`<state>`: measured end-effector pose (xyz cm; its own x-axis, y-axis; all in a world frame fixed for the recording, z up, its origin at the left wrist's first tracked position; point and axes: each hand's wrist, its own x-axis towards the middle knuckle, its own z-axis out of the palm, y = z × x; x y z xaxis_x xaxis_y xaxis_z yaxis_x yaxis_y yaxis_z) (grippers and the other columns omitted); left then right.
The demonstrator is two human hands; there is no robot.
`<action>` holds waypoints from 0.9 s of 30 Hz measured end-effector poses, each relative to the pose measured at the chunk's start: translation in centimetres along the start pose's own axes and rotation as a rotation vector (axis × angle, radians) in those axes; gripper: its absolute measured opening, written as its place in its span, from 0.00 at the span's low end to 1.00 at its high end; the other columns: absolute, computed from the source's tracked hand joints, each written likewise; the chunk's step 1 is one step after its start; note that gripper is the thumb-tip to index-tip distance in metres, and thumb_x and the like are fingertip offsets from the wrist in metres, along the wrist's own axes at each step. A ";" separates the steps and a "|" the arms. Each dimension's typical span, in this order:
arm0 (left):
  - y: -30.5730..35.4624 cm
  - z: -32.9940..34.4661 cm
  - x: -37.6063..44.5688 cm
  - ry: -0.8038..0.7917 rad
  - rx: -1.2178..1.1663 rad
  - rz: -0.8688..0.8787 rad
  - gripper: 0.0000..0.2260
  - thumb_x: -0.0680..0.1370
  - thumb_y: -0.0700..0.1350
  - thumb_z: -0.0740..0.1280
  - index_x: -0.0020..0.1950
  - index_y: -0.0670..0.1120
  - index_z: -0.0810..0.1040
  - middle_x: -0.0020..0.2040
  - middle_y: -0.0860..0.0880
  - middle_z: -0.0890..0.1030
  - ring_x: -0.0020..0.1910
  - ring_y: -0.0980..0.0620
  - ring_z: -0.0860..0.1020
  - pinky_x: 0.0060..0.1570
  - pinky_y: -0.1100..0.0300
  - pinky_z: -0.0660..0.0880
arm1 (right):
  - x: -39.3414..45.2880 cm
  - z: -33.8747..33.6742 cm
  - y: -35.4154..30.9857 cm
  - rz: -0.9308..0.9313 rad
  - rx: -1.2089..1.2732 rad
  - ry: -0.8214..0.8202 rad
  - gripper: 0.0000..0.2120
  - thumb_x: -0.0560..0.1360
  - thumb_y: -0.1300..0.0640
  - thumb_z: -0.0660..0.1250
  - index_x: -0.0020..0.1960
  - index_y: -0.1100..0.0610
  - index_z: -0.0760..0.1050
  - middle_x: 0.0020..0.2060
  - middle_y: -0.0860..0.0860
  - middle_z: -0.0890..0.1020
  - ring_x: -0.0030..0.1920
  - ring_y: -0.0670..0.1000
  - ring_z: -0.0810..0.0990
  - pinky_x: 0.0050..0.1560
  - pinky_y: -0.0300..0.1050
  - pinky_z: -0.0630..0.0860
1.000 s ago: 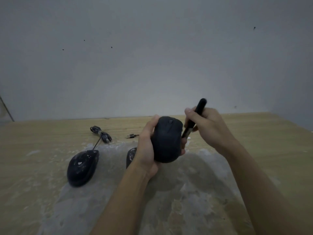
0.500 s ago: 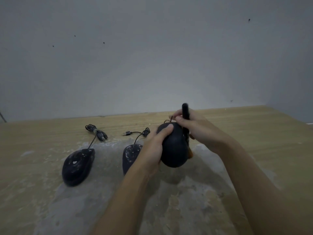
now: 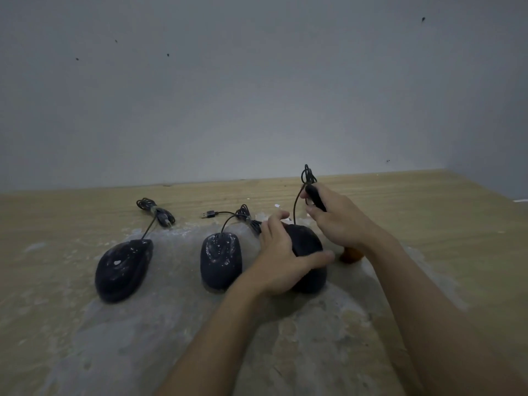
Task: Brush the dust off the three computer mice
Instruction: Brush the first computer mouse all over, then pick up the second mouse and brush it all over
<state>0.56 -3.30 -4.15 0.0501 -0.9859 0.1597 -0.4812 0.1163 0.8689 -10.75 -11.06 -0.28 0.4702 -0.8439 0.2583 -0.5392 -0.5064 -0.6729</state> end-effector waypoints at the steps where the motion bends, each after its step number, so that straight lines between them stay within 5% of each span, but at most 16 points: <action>1: -0.2 -0.3 0.0 -0.069 0.034 -0.006 0.42 0.67 0.54 0.74 0.70 0.53 0.48 0.62 0.54 0.54 0.67 0.54 0.57 0.69 0.59 0.59 | 0.0 0.0 0.1 0.001 -0.004 -0.002 0.10 0.78 0.61 0.57 0.58 0.53 0.69 0.46 0.53 0.76 0.43 0.51 0.72 0.37 0.42 0.64; 4: -0.8 -1.0 0.2 -0.164 0.051 -0.025 0.53 0.59 0.56 0.78 0.70 0.62 0.43 0.70 0.54 0.55 0.70 0.49 0.60 0.69 0.50 0.64 | 0.1 0.1 0.4 -0.008 -0.003 0.000 0.12 0.78 0.62 0.57 0.61 0.54 0.69 0.45 0.51 0.75 0.43 0.50 0.72 0.37 0.41 0.63; 10: -1.4 0.0 0.5 -0.083 0.001 -0.001 0.54 0.55 0.58 0.78 0.71 0.62 0.45 0.70 0.55 0.58 0.70 0.50 0.64 0.67 0.49 0.68 | 0.2 0.3 1.2 0.014 -0.009 0.005 0.14 0.77 0.65 0.56 0.60 0.56 0.70 0.56 0.59 0.77 0.55 0.58 0.74 0.55 0.49 0.70; 14: -1.1 0.8 0.5 -0.016 0.076 0.018 0.49 0.64 0.53 0.77 0.73 0.54 0.46 0.69 0.48 0.62 0.67 0.51 0.65 0.64 0.61 0.65 | 0.1 0.5 1.2 0.002 -0.055 0.001 0.15 0.76 0.66 0.55 0.61 0.59 0.69 0.57 0.60 0.77 0.56 0.60 0.74 0.59 0.54 0.70; 18: -0.5 1.9 0.4 0.005 0.240 0.053 0.42 0.71 0.53 0.71 0.75 0.45 0.48 0.72 0.47 0.63 0.69 0.50 0.64 0.56 0.67 0.59 | 0.0 0.8 1.3 -0.012 -0.087 -0.013 0.17 0.76 0.67 0.55 0.63 0.58 0.67 0.57 0.60 0.77 0.55 0.61 0.75 0.57 0.54 0.71; 22: -0.4 2.5 0.5 0.103 0.403 0.109 0.32 0.72 0.56 0.68 0.69 0.43 0.61 0.67 0.46 0.63 0.63 0.48 0.68 0.54 0.64 0.64 | 0.2 0.4 1.6 -0.029 -0.059 0.027 0.16 0.76 0.67 0.56 0.62 0.59 0.68 0.56 0.60 0.77 0.55 0.61 0.75 0.56 0.51 0.71; 27: -0.5 2.5 0.6 0.094 0.455 0.130 0.28 0.73 0.57 0.66 0.67 0.42 0.64 0.65 0.46 0.65 0.61 0.46 0.69 0.57 0.55 0.69 | 0.3 -0.8 1.2 -0.099 -0.072 0.169 0.10 0.76 0.65 0.58 0.56 0.62 0.73 0.41 0.55 0.77 0.37 0.48 0.73 0.37 0.34 0.67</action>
<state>-1.32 -4.21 -5.68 0.0328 -0.9491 0.3133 -0.8218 0.1528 0.5489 -11.87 -12.06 -0.48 0.4031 -0.8041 0.4370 -0.5473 -0.5945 -0.5890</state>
